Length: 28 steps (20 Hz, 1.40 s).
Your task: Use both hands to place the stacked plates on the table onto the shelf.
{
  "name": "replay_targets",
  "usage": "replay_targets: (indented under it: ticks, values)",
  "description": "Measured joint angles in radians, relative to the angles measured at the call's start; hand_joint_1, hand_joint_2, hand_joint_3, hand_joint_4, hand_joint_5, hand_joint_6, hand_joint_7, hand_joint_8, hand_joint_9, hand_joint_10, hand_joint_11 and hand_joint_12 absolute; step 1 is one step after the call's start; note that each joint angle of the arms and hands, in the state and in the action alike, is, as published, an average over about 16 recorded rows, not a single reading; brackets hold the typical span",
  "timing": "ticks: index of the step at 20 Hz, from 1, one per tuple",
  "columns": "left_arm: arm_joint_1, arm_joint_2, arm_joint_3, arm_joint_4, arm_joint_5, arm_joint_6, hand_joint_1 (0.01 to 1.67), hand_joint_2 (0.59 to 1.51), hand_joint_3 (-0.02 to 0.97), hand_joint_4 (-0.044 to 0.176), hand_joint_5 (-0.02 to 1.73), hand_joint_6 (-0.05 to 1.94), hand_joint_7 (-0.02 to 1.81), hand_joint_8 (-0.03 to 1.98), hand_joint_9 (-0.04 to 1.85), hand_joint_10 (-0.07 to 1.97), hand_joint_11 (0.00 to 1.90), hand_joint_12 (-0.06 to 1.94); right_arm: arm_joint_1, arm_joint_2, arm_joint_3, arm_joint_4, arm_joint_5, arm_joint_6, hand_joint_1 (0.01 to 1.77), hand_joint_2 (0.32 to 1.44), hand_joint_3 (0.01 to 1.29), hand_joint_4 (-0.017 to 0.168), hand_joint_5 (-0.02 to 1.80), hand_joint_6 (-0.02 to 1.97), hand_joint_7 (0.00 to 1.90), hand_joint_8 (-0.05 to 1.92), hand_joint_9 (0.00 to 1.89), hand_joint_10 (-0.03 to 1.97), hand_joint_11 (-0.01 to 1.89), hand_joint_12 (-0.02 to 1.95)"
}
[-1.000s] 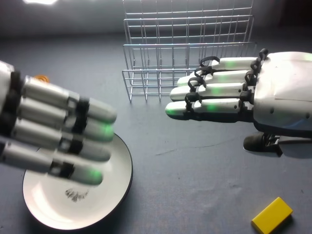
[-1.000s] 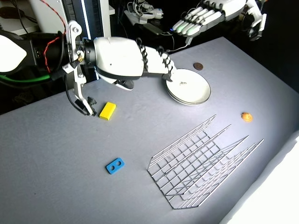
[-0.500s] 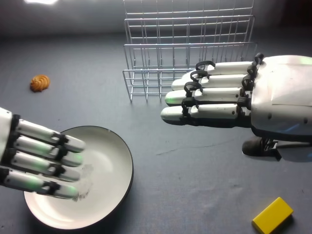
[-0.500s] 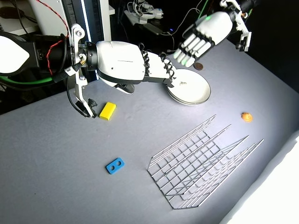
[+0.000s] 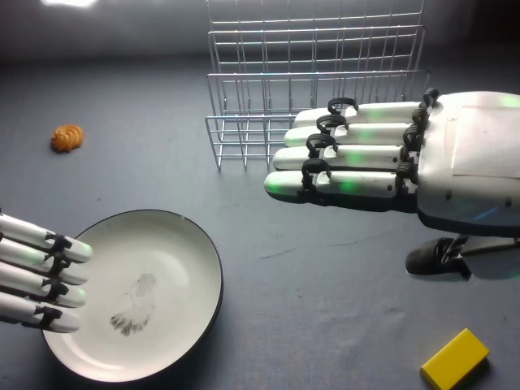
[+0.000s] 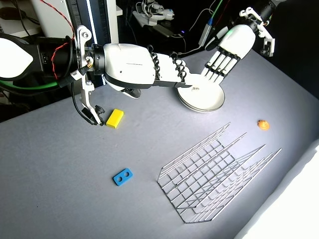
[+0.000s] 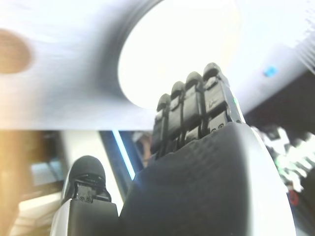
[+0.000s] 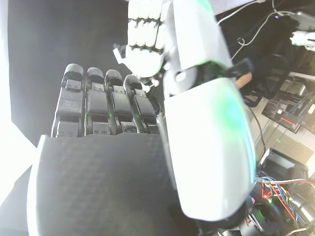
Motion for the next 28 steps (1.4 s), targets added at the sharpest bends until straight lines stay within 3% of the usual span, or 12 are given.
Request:
replay_targets:
  ticks: [13,21,28]
  values:
    - [0.103,-0.036,-0.015,-0.046,0.156,0.000,0.02,1.182,0.015,-0.003,0.10,-0.01,0.10,0.01,0.06,0.01,0.02,0.01,0.000,-0.004,0.000,0.000,-0.005,-0.019,1.27,0.96,0.02,-0.001,0.02,0.02,0.01,0.01,0.01,0.01,0.02,0.00]
    - [0.158,-0.055,-0.014,-0.092,0.208,-0.001,0.02,1.182,0.016,-0.005,0.09,-0.02,0.08,0.00,0.06,0.01,0.02,0.00,-0.001,-0.006,0.000,-0.011,-0.011,-0.030,1.31,0.97,0.02,0.001,0.02,0.02,0.01,0.01,0.01,0.01,0.04,0.01]
    - [0.186,-0.058,-0.068,-0.158,0.251,-0.001,0.02,1.185,0.016,-0.005,0.08,-0.02,0.05,-0.01,0.04,0.01,0.02,0.00,-0.002,-0.022,0.000,-0.028,-0.020,-0.072,1.28,0.99,0.02,0.003,0.03,0.02,0.01,0.01,0.01,0.01,0.05,0.07]
